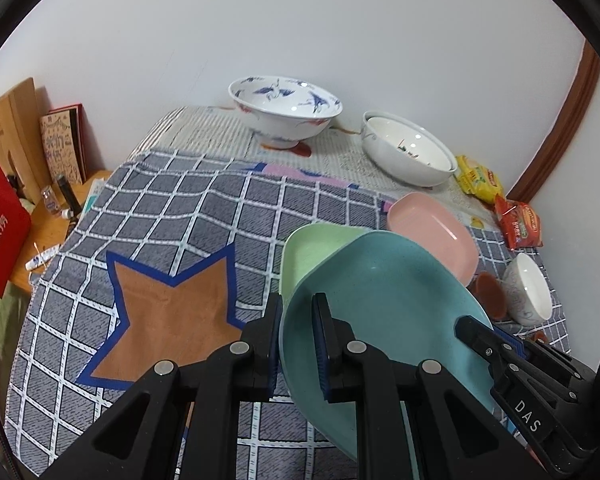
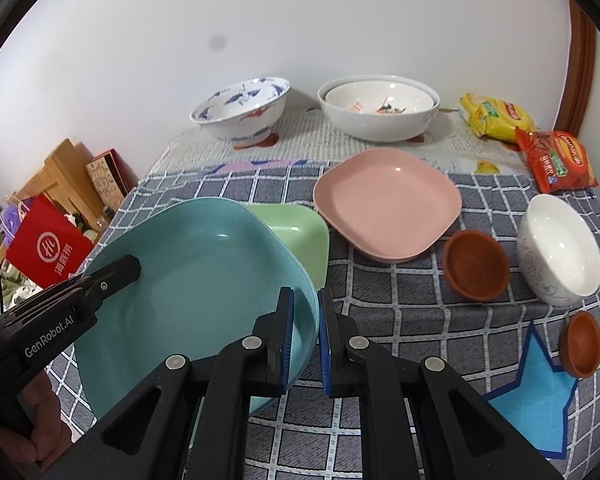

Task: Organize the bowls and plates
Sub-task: 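Carry the teal plate over the green plate with both grippers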

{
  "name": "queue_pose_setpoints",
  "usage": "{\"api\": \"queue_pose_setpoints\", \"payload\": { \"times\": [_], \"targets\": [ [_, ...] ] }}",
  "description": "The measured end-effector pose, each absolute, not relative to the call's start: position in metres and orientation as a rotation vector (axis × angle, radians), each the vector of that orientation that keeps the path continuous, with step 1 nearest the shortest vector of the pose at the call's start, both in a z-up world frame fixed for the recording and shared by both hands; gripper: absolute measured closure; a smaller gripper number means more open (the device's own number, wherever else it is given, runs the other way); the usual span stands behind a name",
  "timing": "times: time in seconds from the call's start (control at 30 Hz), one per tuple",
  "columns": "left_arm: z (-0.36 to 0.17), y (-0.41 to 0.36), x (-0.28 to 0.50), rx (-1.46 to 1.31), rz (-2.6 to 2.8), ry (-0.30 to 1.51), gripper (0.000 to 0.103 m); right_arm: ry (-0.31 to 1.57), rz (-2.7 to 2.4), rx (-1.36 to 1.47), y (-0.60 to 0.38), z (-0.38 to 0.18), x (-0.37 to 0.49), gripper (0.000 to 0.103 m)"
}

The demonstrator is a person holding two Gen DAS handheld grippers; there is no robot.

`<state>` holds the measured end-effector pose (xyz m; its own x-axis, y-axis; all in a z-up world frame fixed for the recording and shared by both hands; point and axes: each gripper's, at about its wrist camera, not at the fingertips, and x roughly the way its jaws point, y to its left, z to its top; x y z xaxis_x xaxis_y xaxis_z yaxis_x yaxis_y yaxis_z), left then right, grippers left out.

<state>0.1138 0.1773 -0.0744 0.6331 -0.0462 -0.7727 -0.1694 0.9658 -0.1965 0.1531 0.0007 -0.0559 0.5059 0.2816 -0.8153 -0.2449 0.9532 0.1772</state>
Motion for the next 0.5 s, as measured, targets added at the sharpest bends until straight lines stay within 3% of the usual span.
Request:
{"api": "queue_pose_setpoints", "payload": {
  "times": [0.5],
  "targets": [
    [-0.106,0.192,0.136,-0.310,0.090,0.962,0.088,1.048,0.324,-0.009,0.019,-0.086,0.178,0.091]
  ]
}}
